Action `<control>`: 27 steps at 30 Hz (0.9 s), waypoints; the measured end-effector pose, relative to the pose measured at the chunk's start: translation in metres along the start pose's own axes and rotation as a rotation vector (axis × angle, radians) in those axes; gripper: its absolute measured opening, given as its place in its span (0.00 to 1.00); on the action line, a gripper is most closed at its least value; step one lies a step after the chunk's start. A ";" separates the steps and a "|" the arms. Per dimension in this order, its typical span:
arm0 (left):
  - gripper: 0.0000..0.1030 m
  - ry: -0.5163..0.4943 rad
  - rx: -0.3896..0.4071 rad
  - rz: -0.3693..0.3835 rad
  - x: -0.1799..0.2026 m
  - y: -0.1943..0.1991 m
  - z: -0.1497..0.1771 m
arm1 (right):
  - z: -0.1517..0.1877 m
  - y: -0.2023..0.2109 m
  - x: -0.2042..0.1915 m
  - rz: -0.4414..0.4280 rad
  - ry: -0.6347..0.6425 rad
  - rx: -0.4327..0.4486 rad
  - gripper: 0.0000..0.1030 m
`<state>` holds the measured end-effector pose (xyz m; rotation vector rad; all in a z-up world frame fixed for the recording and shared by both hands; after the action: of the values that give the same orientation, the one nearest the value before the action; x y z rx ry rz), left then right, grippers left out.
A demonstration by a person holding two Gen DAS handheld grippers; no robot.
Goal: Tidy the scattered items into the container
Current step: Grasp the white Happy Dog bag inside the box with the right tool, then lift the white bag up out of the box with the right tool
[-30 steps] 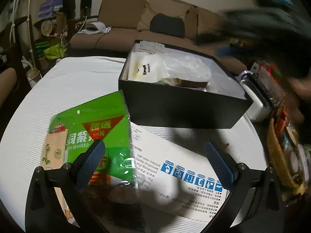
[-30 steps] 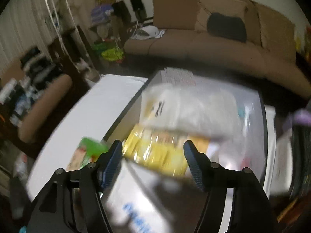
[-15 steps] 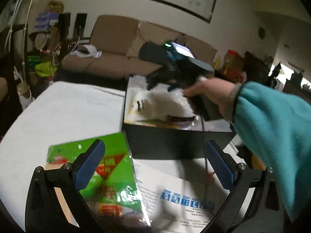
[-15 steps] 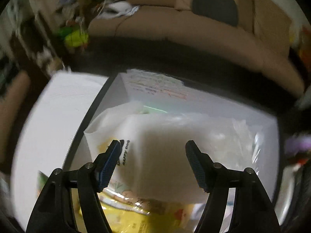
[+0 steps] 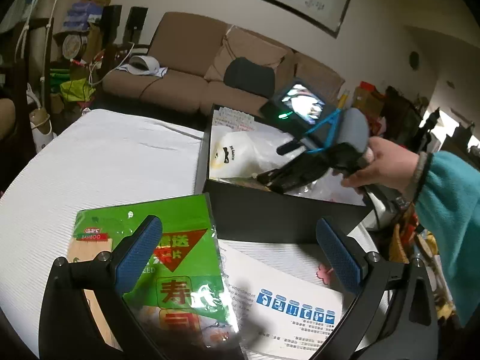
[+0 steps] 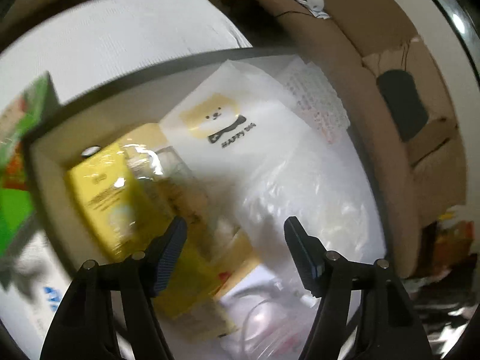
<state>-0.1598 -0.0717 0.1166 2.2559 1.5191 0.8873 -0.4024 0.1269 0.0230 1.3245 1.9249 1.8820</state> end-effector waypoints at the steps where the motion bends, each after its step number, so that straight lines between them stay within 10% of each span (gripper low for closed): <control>1: 1.00 -0.003 -0.003 0.001 0.001 -0.001 0.001 | -0.003 -0.004 0.000 0.005 0.004 -0.004 0.67; 5: 1.00 -0.003 -0.015 0.007 0.002 -0.003 0.004 | -0.013 -0.023 -0.007 0.077 0.076 -0.024 0.65; 7: 1.00 0.001 -0.017 0.005 0.001 -0.004 0.004 | -0.015 -0.028 -0.005 0.092 0.064 -0.018 0.27; 11: 1.00 0.019 -0.018 0.003 -0.003 -0.003 0.004 | -0.021 -0.015 0.007 0.132 -0.022 0.065 0.09; 16: 1.00 0.025 -0.018 -0.001 -0.002 -0.004 0.004 | -0.016 0.028 0.056 0.183 -0.218 0.233 0.07; 27: 1.00 0.029 -0.023 0.007 -0.003 -0.005 0.003 | -0.017 0.025 0.057 0.098 -0.276 0.192 0.11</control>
<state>-0.1623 -0.0726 0.1107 2.2427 1.5063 0.9391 -0.4359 0.1471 0.0742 1.6632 1.9646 1.4855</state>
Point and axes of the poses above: each gripper's, at about its wrist camera, not at the fingertips, and y roughly against the way its jaws point, x to its right, z to its underside, the point moved 2 cm from there along -y, roughly the way its jaws point
